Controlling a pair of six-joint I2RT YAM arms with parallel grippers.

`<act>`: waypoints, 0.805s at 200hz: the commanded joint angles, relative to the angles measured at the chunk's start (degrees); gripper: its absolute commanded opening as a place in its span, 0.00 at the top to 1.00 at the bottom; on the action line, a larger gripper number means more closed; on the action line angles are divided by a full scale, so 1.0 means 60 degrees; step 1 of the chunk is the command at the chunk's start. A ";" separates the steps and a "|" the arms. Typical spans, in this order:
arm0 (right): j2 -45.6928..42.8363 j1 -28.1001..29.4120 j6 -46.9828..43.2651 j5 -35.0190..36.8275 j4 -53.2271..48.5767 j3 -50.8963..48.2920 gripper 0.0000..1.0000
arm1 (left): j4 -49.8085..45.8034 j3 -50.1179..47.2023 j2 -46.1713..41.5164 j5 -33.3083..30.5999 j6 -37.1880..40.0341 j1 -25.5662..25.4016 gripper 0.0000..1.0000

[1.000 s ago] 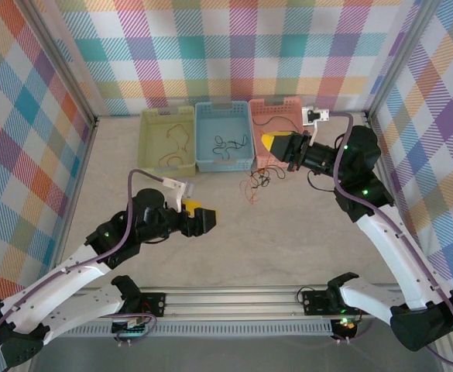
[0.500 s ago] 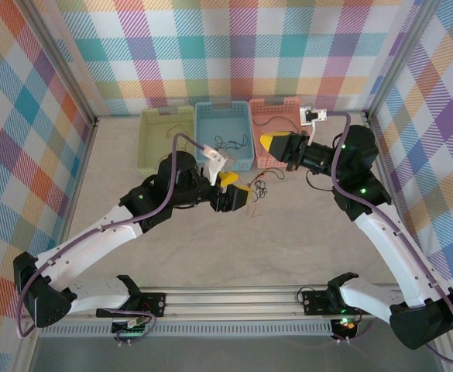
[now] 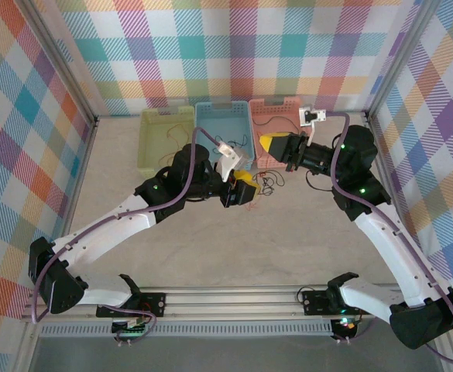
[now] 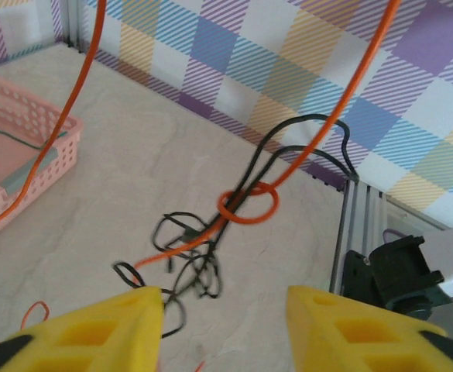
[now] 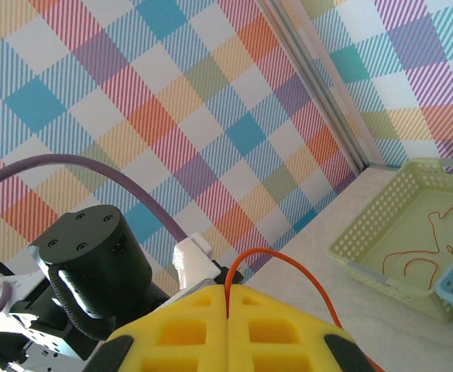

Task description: Untangle the cables

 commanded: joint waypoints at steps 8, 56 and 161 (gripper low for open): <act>-0.0099 0.0055 -0.0003 -0.0200 0.0037 0.0017 1.00 | 0.0021 0.0452 0.0185 -0.0238 0.0204 -0.0125 0.58; -0.0072 0.0055 -0.0009 -0.0257 0.0005 0.0017 1.00 | -0.0064 0.0522 0.0389 -0.0508 0.0440 -0.0118 0.52; -0.0058 0.0055 -0.0235 -0.0229 -0.0176 0.0046 1.00 | -0.0050 0.0426 0.0208 -0.0511 0.0472 -0.0125 0.70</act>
